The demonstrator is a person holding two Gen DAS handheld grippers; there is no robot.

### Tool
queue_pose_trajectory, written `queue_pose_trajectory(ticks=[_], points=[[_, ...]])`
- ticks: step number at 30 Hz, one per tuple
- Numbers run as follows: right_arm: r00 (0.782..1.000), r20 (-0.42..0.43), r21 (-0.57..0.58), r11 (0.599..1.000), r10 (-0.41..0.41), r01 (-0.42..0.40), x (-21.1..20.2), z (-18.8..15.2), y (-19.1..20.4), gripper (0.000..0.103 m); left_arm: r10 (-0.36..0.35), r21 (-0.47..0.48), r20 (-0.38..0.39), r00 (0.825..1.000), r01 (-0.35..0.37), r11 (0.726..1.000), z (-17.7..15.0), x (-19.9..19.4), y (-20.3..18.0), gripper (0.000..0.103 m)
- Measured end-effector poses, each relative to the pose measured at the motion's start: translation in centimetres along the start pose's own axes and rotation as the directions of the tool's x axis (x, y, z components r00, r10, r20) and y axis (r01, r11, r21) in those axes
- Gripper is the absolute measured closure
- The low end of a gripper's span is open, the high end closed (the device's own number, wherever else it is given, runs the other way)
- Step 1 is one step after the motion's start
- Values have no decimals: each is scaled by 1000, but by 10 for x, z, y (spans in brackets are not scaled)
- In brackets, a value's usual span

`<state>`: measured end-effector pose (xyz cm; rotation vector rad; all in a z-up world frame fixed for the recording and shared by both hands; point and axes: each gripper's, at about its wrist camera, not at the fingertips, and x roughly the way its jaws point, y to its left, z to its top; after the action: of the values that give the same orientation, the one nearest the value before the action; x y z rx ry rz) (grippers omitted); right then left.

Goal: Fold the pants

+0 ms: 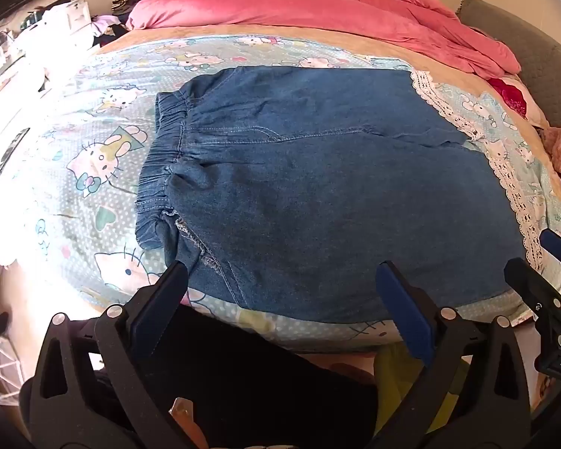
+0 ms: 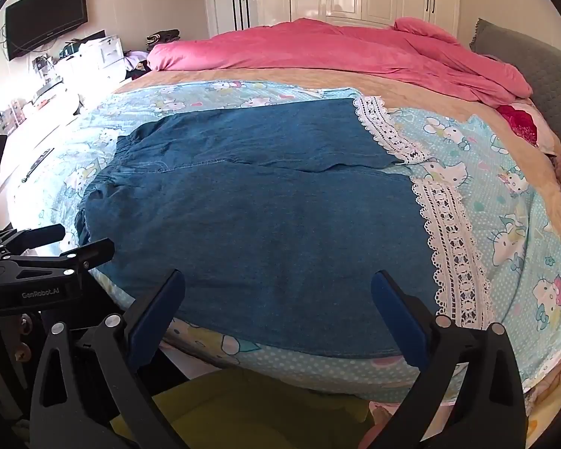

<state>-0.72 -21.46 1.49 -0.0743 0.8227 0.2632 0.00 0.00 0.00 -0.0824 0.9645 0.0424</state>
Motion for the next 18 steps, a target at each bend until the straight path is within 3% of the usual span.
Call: queue_pose_trajectory(ticks=[18], points=[[1000, 4, -18, 1000, -5, 5, 1, 1, 5, 4, 4, 6, 11, 1000, -4, 1000, -2, -3, -1, 9]])
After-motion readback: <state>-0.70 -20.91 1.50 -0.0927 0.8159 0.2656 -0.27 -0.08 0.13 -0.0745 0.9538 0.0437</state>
